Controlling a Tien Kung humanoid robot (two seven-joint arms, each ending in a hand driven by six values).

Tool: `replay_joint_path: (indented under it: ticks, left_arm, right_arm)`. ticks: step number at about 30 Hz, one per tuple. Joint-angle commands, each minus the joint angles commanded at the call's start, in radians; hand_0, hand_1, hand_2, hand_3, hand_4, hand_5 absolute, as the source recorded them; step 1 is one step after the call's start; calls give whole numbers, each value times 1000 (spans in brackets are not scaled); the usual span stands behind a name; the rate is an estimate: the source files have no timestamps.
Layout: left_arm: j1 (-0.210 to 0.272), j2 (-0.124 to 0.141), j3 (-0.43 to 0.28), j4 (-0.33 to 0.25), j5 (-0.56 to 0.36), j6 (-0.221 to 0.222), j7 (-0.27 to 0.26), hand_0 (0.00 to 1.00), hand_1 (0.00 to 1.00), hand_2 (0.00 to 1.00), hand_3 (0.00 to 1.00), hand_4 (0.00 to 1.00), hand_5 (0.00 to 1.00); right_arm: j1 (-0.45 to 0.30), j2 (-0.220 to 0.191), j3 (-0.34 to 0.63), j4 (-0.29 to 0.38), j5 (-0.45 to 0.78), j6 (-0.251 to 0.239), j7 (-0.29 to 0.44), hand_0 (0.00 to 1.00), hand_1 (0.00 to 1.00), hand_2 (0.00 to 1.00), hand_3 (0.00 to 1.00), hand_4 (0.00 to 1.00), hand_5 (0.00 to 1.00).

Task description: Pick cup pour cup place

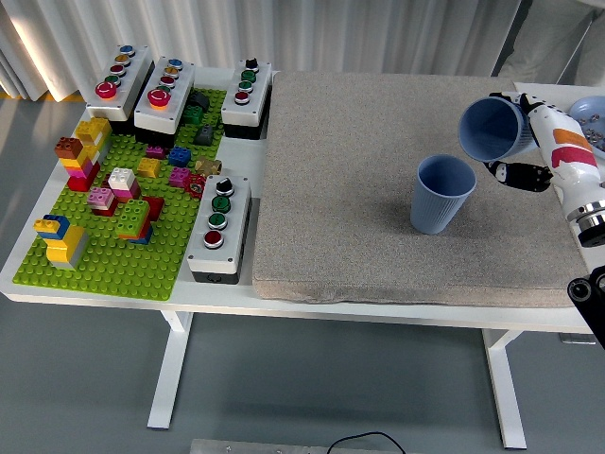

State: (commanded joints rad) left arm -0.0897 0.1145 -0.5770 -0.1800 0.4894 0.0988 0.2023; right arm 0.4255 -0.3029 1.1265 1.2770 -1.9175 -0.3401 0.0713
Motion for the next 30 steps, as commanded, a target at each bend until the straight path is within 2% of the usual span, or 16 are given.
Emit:
replay_joint_path:
  ticks: [11, 17, 30]
  left_arm:
    - [2, 1, 3, 0, -2, 0, 0, 722, 774, 823, 681, 505, 955]
    - [-1, 1, 1, 0, -2, 1, -1, 722, 774, 824, 682, 505, 955]
    - [-4, 2, 2, 0, -6, 1, -3, 722, 774, 824, 681, 506, 955]
  right_arm:
    - [2, 1, -25, -22, 0, -20, 8, 828, 668, 534, 600, 685, 78]
    - [9, -11, -32, -43, 6, -28, 20, 828, 669, 533, 600, 683, 75]
    - [33, -85, -67, -13, -23, -3, -13, 827, 667, 534, 599, 681, 73]
